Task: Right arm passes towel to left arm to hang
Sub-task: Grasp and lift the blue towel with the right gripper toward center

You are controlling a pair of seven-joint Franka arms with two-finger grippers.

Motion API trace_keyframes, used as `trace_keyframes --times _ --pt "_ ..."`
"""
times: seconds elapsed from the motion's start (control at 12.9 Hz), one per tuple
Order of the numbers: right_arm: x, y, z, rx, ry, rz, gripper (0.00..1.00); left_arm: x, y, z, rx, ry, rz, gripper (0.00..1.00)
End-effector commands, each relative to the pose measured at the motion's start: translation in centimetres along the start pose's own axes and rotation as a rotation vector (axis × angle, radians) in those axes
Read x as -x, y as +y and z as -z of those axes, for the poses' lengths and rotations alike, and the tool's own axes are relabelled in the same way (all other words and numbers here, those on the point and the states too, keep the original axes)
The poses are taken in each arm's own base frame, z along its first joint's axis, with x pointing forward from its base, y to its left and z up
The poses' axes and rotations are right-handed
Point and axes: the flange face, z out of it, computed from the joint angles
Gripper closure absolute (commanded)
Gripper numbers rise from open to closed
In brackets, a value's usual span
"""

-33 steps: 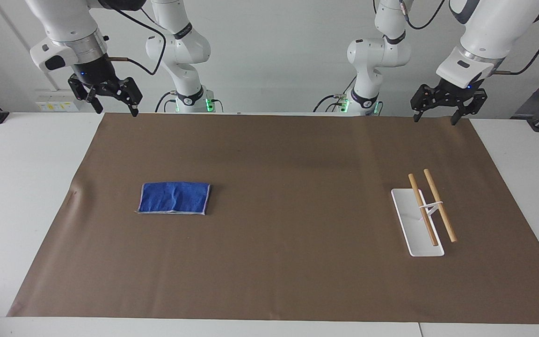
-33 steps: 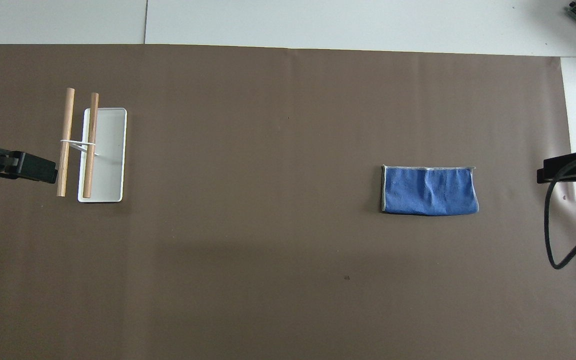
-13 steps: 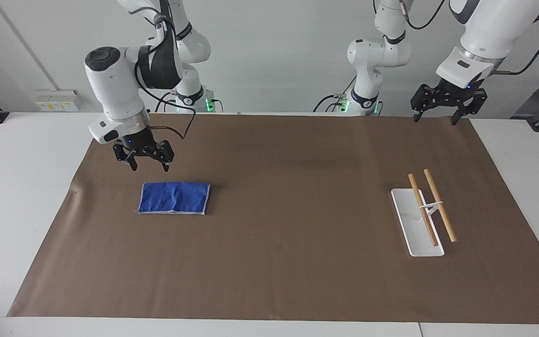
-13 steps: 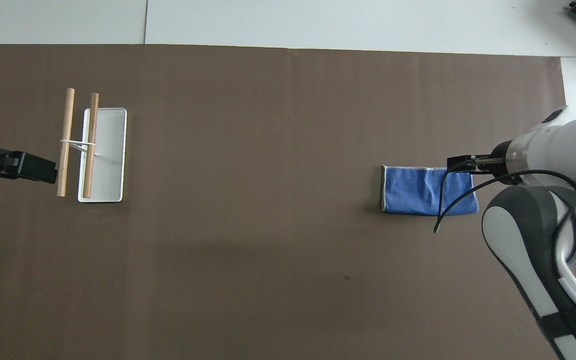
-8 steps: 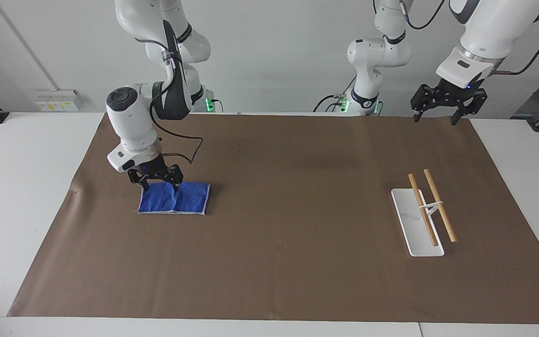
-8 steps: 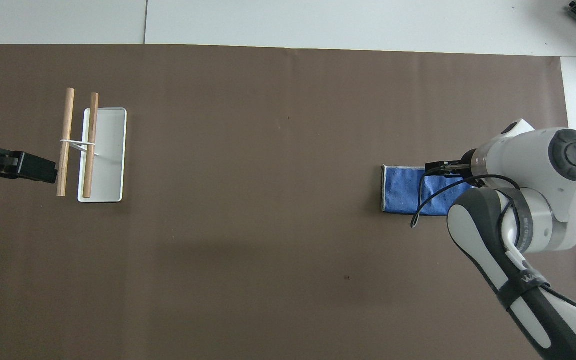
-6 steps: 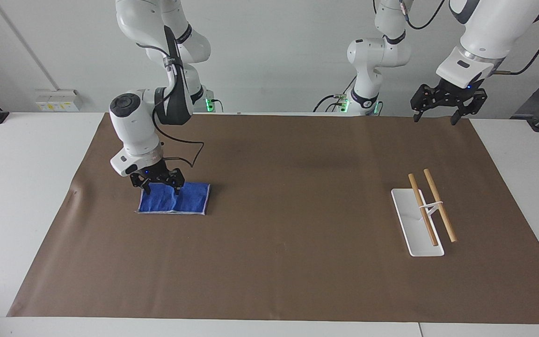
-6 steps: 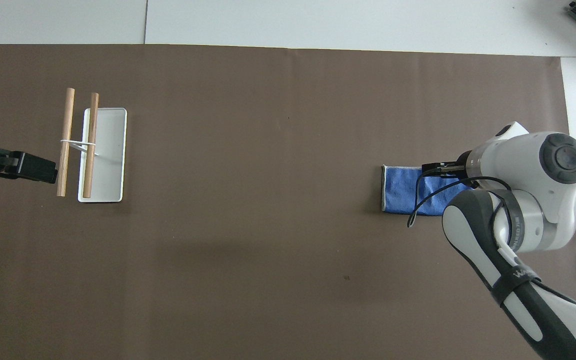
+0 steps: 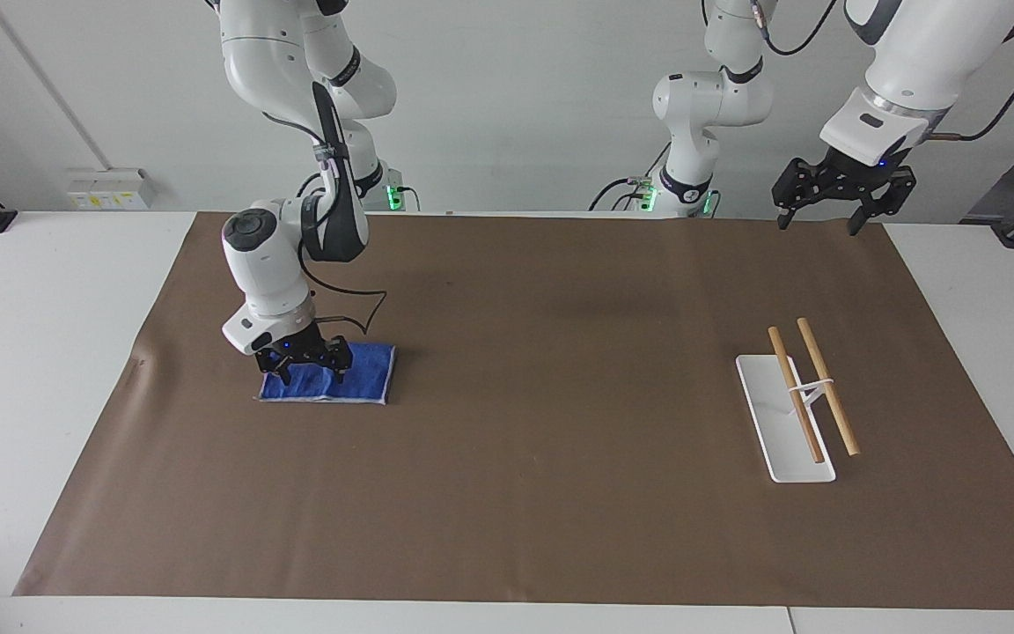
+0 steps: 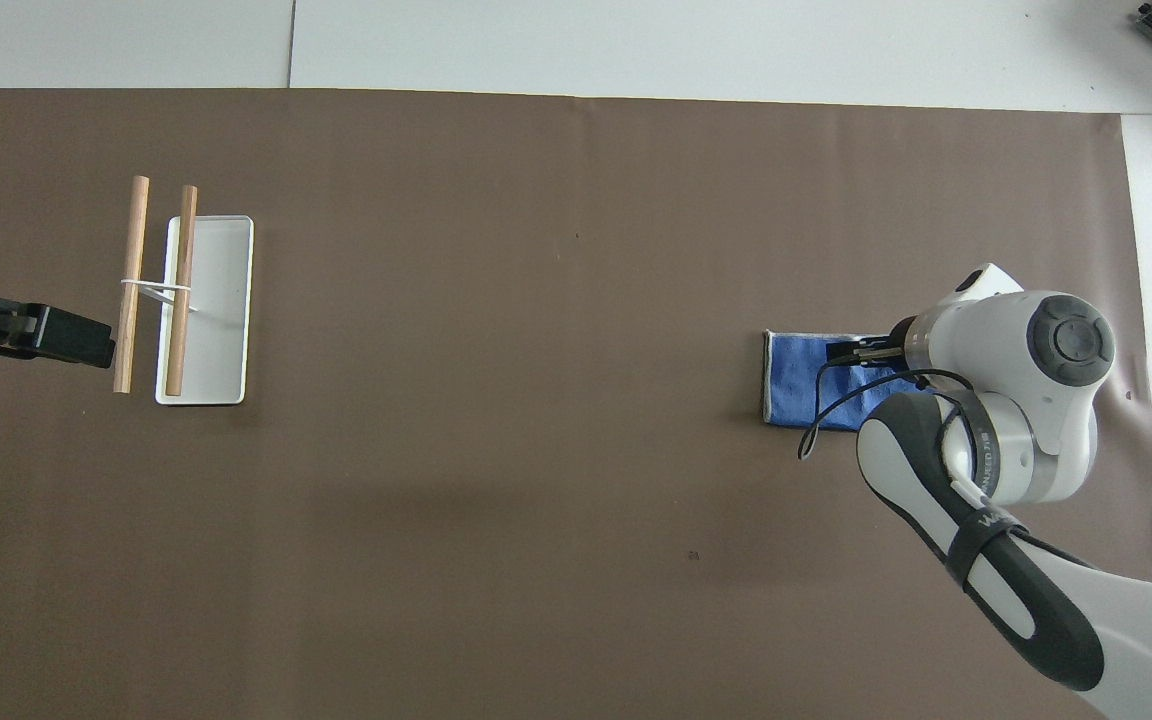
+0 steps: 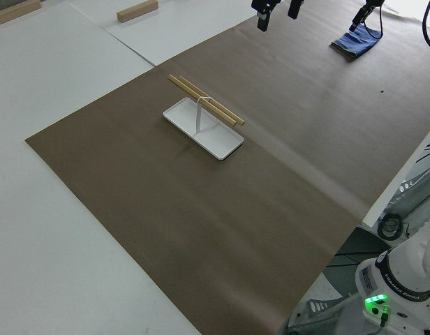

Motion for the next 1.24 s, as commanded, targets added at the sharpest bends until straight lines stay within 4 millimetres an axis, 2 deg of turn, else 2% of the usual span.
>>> trace_keyframes --times 0.0,0.08,0.15,0.23,0.31,0.39,0.62,0.77,1.01,1.16 --pt "1.0 0.5 -0.8 -0.016 0.005 0.023 0.00 0.9 -0.1 0.0 -0.013 -0.009 0.012 0.00" --pt "1.0 0.6 -0.8 -0.015 0.004 0.026 0.00 0.9 -0.1 0.0 -0.013 -0.009 0.012 0.00" --pt "1.0 0.6 -0.8 -0.015 0.004 0.035 0.25 0.9 -0.1 0.0 -0.013 -0.009 0.012 0.00" --pt "1.0 0.6 -0.8 -0.015 0.004 0.038 0.56 0.9 -0.1 0.0 -0.013 -0.009 0.012 0.00" --pt "1.1 0.6 -0.9 -0.016 0.002 0.035 0.82 0.9 -0.1 0.0 -0.013 -0.009 0.012 0.00" --pt "1.1 0.6 -0.9 -0.017 0.001 0.025 1.00 0.9 -0.1 0.0 -0.013 -0.009 0.012 0.00" --pt "1.0 0.4 -0.9 -0.056 -0.002 -0.032 1.00 0.9 -0.1 0.0 -0.013 -0.009 0.012 0.00" --pt "0.4 0.1 0.0 -0.060 -0.005 -0.027 1.00 0.9 -0.1 0.0 -0.013 -0.009 0.012 0.00" --pt "-1.1 -0.4 3.1 -0.070 -0.011 -0.014 1.00 0.9 -0.1 0.0 -0.013 -0.009 0.012 0.00" --pt "-2.2 -1.6 5.8 -0.097 0.009 -0.014 1.00 0.9 -0.1 0.0 -0.013 -0.009 0.012 0.00"
